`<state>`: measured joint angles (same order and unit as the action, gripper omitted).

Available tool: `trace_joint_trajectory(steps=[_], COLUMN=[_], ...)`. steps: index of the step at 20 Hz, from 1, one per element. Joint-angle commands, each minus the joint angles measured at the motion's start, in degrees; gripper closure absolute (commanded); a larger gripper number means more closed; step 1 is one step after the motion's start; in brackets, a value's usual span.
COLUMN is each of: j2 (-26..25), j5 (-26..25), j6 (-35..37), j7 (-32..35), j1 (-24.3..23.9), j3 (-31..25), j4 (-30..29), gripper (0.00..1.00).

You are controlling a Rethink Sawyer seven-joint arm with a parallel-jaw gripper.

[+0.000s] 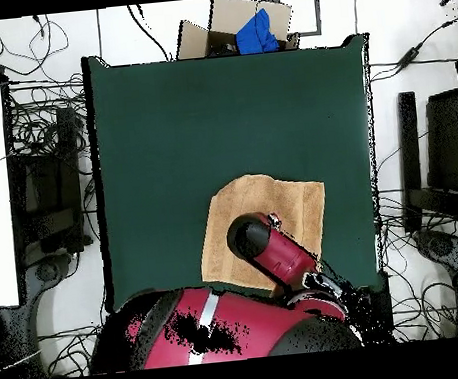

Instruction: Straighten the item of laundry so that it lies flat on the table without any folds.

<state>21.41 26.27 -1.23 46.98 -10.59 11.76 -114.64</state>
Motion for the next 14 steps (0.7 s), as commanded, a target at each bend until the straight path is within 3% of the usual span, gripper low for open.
trace_joint_trajectory(steps=[1,5,9,11,14], j2=[-15.52,-16.74,-17.72,-18.21,-18.69], j5=[9.18,10.0,12.29,8.94,1.41], j6=[-11.0,-11.7,-5.93,-5.92,-13.4], j7=[28.21,28.62,23.15,19.31,18.83], j1=[1.86,0.89,3.1,2.25,0.28], j3=[-17.52,-18.89,-16.34,-16.85,-18.83], j4=[15.6,17.61,21.35,23.21,24.39], gripper=[0.0,0.0,0.0,0.0,0.0])
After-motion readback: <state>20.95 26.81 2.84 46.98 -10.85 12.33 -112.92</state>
